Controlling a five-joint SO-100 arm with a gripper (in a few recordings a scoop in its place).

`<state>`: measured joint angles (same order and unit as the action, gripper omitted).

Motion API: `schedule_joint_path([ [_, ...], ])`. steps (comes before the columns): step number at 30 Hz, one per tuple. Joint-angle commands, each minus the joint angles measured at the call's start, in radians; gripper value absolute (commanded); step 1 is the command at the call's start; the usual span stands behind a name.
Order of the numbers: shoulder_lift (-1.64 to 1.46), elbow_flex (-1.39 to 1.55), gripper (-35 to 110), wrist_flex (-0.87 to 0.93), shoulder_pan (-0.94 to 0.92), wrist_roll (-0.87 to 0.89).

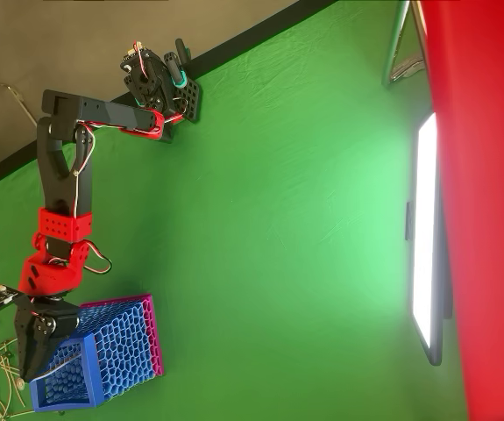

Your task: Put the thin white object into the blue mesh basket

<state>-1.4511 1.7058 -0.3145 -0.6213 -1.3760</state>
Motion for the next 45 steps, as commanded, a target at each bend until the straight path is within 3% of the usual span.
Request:
schedule_joint_path([
  [1,-0.074,0.02,11,-0.023,0.003,0.043],
  [22,-0.345,0.385,18,-0.023,0.147,0.201],
  [35,-0.738,0.798,14,-0.018,0.299,0.379],
  [39,-0.873,0.913,11,0.075,0.345,0.474],
  [45,-1.06,0.971,9,0.383,0.405,0.647],
])
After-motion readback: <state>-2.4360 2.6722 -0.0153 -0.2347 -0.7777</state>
